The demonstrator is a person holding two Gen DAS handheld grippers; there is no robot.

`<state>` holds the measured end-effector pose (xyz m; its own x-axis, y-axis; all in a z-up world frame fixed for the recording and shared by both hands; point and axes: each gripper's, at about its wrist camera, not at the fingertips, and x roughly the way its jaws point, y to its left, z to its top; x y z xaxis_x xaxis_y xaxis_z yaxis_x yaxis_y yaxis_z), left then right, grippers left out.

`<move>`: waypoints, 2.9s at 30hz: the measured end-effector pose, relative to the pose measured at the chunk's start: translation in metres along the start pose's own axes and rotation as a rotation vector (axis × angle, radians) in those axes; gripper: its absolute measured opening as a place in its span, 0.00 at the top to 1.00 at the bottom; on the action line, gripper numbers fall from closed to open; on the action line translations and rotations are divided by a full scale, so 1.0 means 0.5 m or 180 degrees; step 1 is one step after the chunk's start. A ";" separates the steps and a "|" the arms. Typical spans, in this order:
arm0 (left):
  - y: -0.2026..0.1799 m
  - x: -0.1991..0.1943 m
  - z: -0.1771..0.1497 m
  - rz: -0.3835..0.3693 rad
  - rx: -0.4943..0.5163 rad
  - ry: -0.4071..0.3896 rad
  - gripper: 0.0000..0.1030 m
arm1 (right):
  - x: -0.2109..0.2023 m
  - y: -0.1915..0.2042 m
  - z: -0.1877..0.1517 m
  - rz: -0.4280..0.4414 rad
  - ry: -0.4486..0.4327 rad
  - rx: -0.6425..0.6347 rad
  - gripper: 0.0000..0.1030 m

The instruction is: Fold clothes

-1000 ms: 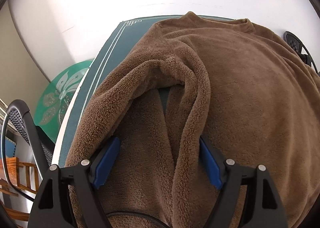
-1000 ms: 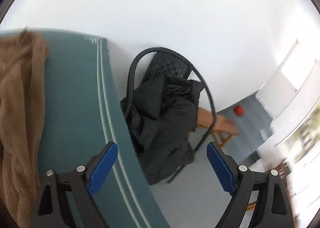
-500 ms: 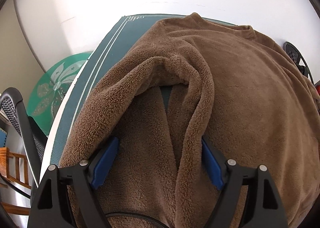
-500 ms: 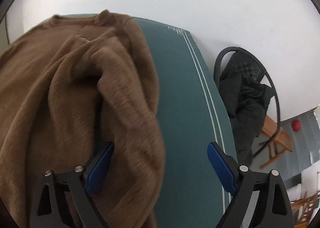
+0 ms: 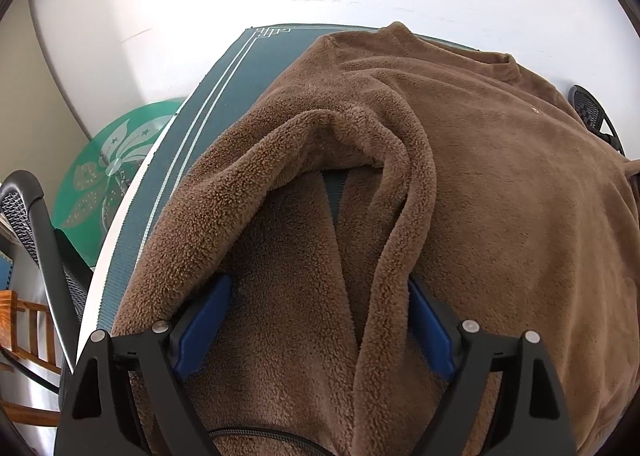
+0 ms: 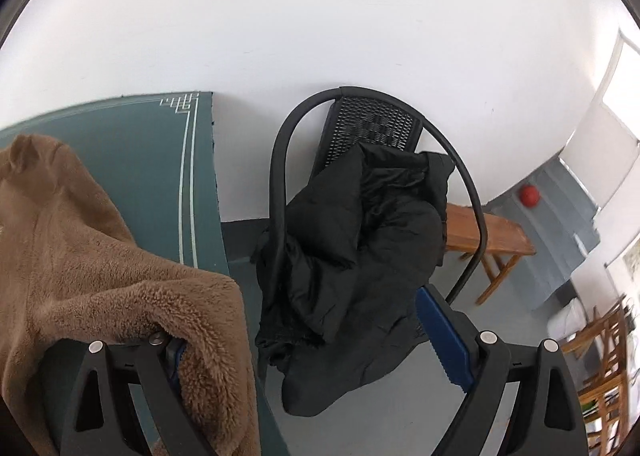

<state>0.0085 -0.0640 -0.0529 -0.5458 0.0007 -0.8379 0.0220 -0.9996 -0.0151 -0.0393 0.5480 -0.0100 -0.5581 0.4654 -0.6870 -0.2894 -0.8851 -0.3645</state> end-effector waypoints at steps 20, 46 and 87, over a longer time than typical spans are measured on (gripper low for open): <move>0.018 0.015 0.058 -0.0014 0.0325 0.0178 0.10 | -0.337 0.159 -0.226 0.1181 -0.0693 -0.0806 0.08; 0.061 0.095 0.253 0.1551 0.0906 -0.0282 0.11 | -0.271 0.316 -0.264 0.1183 -0.0365 -0.0815 0.08; -0.090 0.005 0.105 0.0206 0.0876 0.0076 0.10 | 0.018 0.282 0.022 0.0635 -0.0096 -0.0679 0.07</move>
<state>-0.0378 -0.0203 -0.0256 -0.5307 -0.0659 -0.8450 -0.1741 -0.9672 0.1848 -0.0939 0.4275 -0.0608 -0.6114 0.2792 -0.7404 -0.0033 -0.9366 -0.3504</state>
